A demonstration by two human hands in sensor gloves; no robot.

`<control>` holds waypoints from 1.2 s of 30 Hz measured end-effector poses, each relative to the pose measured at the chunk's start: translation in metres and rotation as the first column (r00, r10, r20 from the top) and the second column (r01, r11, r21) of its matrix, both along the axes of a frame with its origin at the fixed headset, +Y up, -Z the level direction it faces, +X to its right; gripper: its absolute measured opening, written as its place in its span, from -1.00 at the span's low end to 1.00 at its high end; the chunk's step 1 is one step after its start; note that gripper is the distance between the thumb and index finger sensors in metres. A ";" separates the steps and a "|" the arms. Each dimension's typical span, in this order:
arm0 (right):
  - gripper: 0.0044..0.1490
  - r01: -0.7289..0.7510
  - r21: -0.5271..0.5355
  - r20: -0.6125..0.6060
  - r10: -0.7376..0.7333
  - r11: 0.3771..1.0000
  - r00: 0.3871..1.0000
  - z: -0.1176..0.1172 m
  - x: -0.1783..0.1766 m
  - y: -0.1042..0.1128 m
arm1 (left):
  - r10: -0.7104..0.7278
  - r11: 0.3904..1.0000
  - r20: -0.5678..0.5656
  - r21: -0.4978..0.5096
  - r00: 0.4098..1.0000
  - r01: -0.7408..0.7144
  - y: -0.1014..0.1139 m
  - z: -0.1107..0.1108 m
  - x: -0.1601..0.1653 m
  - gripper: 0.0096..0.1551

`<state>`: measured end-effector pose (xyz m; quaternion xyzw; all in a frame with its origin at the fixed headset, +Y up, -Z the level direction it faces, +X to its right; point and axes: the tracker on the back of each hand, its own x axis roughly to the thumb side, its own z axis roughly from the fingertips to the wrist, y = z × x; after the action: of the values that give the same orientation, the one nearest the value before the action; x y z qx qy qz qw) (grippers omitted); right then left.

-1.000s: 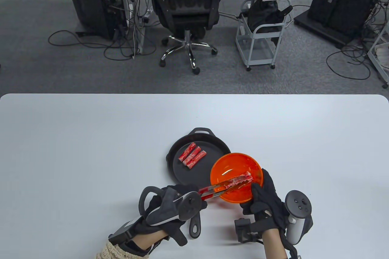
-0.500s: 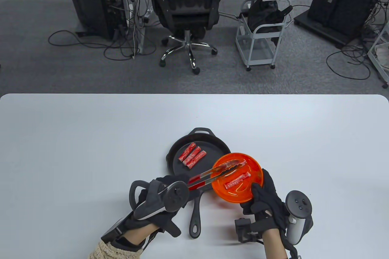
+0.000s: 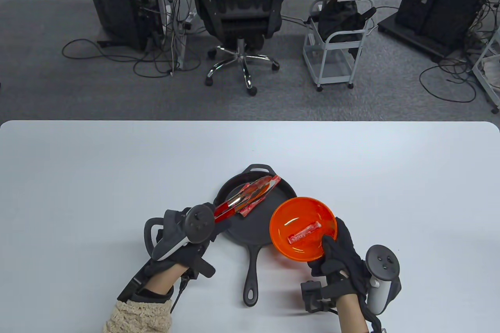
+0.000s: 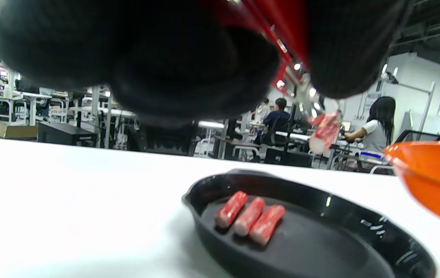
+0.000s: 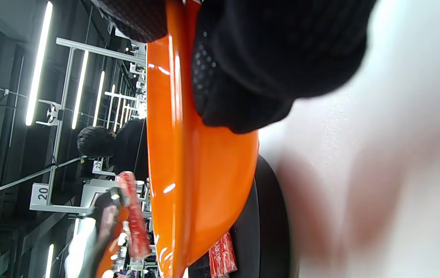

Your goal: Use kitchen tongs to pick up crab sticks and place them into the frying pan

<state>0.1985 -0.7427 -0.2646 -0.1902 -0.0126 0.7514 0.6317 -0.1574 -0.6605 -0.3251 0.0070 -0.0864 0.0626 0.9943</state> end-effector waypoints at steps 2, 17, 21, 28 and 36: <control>-0.18 0.000 0.000 0.003 0.000 1.000 1.000 0.000 0.000 0.000 | -0.023 1.000 -0.003 -0.020 1.000 0.023 -0.008 -0.004 0.002 -0.13; -0.18 0.011 0.002 0.005 -0.011 1.000 1.000 0.000 0.001 0.000 | -0.191 0.976 0.003 -0.102 0.982 0.190 -0.046 -0.012 0.015 -0.13; -0.19 0.014 0.005 0.004 -0.014 1.000 1.000 0.000 0.001 0.001 | -0.229 0.970 -0.002 -0.089 0.973 0.228 -0.052 -0.012 0.018 -0.13; -0.18 0.013 0.006 0.002 -0.013 1.000 1.000 0.000 0.001 0.001 | -0.248 0.966 -0.003 -0.080 0.969 0.247 -0.054 -0.010 0.020 -0.12; -0.18 0.011 0.003 0.000 -0.011 1.000 1.000 0.000 0.001 0.000 | -0.246 0.965 -0.005 -0.090 0.969 0.245 -0.053 -0.009 0.021 -0.12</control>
<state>0.1992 -0.7425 -0.2645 -0.1893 -0.0125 0.7479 0.6361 -0.1368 -0.7140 -0.3337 -0.0472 -0.0758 -0.0572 0.9944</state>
